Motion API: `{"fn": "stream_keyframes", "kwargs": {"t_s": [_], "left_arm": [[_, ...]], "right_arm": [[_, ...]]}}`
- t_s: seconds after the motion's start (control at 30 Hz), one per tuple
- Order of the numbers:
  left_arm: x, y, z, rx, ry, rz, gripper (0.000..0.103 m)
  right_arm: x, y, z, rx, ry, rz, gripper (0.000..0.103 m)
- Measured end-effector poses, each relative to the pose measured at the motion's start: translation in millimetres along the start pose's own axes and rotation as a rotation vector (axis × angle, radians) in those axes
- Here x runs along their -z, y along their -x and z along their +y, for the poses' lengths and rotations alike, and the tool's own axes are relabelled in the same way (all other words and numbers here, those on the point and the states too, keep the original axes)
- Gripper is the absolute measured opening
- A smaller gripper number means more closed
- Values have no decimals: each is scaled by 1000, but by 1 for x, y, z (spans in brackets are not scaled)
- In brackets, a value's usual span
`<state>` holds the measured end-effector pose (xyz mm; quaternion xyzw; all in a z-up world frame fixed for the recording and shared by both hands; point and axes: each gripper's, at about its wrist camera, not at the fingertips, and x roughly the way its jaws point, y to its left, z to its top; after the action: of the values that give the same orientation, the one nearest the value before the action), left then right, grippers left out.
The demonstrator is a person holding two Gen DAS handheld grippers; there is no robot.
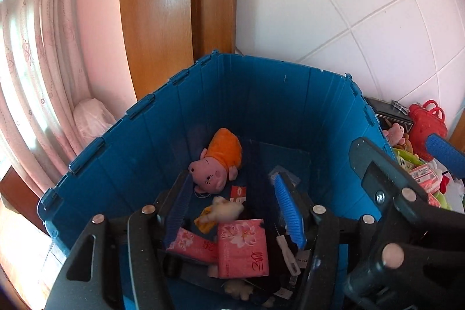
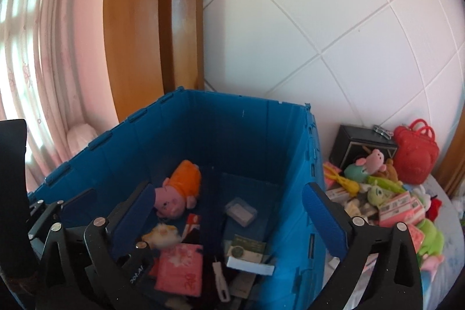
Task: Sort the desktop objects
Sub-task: 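Carry the bunny plush and feather toy into the crate and open both tools, then withdraw both tools from the crate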
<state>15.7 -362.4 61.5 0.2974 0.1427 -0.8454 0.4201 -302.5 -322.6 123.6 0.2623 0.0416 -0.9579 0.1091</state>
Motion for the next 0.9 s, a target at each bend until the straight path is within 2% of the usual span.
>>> {"fn": "stream_keyframes", "kwargs": {"t_s": [0.2, 0.4, 0.43, 0.5, 0.6, 0.67, 0.9], "left_arm": [[7, 11, 8, 9, 37, -23, 58], [25, 49, 5, -11, 48, -120, 59], [29, 56, 3, -12, 50, -138, 60], [34, 67, -3, -11, 49, -162, 73], [45, 88, -15, -48, 40, -228, 82], [49, 95, -25, -65, 35, -244, 90], [61, 102, -70, -39, 38, -204, 91]], "right_arm": [[5, 13, -2, 18, 42, -18, 103], [15, 39, -12, 9, 61, -65, 103], [16, 42, -15, 2, 60, -70, 103], [21, 54, -23, -17, 64, -88, 103], [27, 68, -36, -48, 64, -113, 103], [33, 79, -48, -62, 67, -132, 103], [54, 103, -113, -55, 43, -138, 103]]}}
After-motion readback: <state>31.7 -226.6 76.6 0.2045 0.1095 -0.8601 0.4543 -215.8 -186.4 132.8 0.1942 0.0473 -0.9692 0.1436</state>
